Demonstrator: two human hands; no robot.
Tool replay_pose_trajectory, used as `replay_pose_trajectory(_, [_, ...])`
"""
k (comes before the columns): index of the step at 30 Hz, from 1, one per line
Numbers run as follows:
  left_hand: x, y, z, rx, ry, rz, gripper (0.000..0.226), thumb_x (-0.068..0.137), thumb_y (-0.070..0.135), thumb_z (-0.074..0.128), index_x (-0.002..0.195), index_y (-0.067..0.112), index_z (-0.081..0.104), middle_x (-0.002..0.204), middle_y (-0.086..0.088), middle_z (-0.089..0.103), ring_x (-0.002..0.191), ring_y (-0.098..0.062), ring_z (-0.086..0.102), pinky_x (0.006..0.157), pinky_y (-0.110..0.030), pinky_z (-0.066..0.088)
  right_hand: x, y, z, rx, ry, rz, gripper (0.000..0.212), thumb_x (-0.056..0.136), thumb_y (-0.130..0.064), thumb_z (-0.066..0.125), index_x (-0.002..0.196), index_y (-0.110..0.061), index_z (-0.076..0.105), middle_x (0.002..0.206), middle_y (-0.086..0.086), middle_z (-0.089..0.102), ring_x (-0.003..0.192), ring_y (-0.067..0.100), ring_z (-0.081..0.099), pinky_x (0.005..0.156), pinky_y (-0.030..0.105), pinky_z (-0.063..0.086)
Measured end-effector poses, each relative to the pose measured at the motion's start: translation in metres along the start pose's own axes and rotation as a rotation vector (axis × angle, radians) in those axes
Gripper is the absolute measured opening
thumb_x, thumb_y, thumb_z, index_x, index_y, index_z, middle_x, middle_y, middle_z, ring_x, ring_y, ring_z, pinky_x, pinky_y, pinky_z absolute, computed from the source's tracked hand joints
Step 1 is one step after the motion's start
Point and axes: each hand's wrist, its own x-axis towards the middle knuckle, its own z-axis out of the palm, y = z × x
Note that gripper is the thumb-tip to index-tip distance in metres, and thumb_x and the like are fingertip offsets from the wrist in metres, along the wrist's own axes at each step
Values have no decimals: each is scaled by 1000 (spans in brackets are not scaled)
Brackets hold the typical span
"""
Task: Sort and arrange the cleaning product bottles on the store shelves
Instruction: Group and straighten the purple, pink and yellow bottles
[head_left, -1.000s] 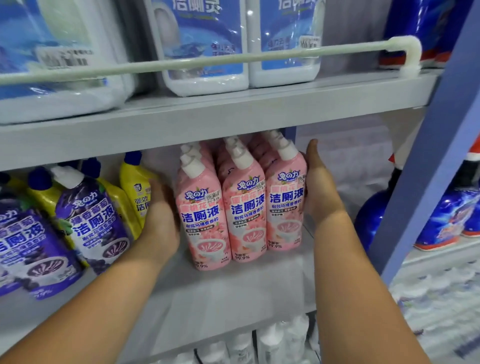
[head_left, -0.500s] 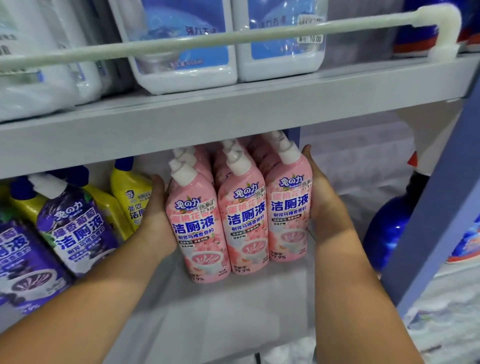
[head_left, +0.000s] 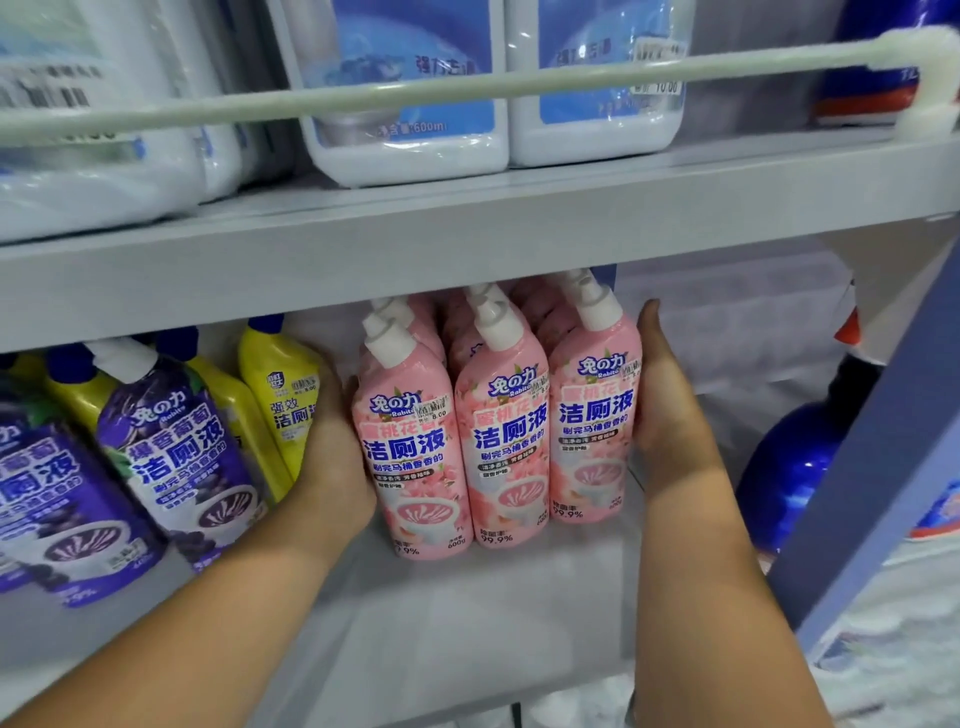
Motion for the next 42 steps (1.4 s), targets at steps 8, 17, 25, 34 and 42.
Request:
replay_pose_trajectory(8, [-45,-59,-40,624,-21,325,95,75,33,83,155,36,30,135,15,66,122,-7,65,106,-44,49,-40,42,1,-523,252,-266,77,74,-7,88,137,-23,47,114,-5,73,97,4,72,72,20,56])
replay_pose_trajectory(17, [-49,-68,-18,573,74,418,80,81,-1,80,146,23,40,129,8,68,103,7,68,80,-6,50,-38,51,-3,-528,304,-299,85,69,1,89,133,-29,42,122,-2,69,102,6,72,82,25,60])
replay_pose_trajectory(25, [-43,-76,-10,544,162,450,104,58,8,97,141,30,39,133,5,64,114,-9,68,96,-37,58,-42,68,6,-530,413,-367,99,59,6,93,135,-27,39,128,-1,63,110,9,69,81,23,59])
replay_pose_trajectory(34, [-43,-78,-8,589,257,453,93,64,22,96,135,36,39,130,9,64,110,0,66,97,-32,56,-48,59,5,-584,411,-374,81,70,1,89,130,-27,42,119,-13,65,102,-3,68,78,15,55])
replay_pose_trajectory(42, [-45,-60,-27,625,126,361,61,72,29,91,118,44,55,114,18,72,100,8,68,87,-20,55,-64,64,23,-611,634,-370,95,73,-16,90,149,-16,33,138,-4,52,111,-6,59,90,9,48])
